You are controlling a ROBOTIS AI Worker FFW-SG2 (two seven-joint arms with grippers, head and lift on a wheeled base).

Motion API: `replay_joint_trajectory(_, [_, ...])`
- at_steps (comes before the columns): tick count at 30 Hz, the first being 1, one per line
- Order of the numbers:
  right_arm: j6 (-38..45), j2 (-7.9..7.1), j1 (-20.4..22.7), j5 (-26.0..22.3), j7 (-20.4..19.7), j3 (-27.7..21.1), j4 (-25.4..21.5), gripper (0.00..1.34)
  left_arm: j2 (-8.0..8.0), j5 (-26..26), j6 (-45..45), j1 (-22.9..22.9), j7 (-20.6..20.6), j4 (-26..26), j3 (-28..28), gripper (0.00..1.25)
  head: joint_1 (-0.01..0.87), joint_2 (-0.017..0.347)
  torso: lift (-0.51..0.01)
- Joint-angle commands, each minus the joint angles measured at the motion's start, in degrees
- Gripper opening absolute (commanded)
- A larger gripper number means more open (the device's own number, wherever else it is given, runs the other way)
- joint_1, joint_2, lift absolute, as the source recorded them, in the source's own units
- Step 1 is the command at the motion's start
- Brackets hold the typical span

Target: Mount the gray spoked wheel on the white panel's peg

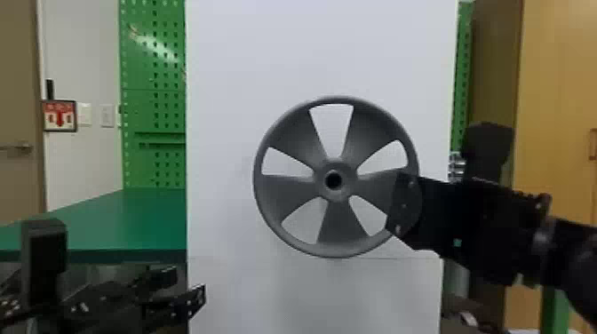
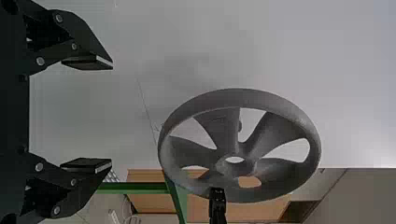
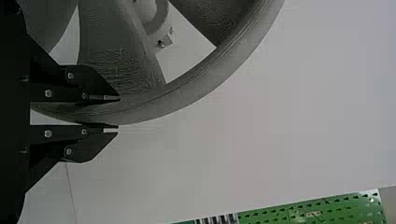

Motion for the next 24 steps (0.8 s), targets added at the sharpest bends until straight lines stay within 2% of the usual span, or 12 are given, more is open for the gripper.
replay_joint_trajectory(1, [-0.16, 1.04, -0.75, 1.39, 0.22, 0.78, 0.29, 0.01, 0.04, 0.00, 0.00, 0.04, 0.00, 0.00, 0.09, 0.74, 0.084, -0.008, -0.485])
replay_joint_trajectory(10, [-0.33, 2.19, -1.37, 2.10, 0.75, 0.96, 1.17, 0.01, 0.22, 0.09, 0.00, 0.04, 0.00, 0.00, 0.09, 0.74, 0.084, -0.008, -0.485])
replay_joint_trajectory(24, [-0.24, 1.04, -0.40, 2.27, 0.75, -0.63, 1.26, 0.01, 0.22, 0.18, 0.00, 0.04, 0.00, 0.00, 0.18, 0.74, 0.084, -0.008, -0.485])
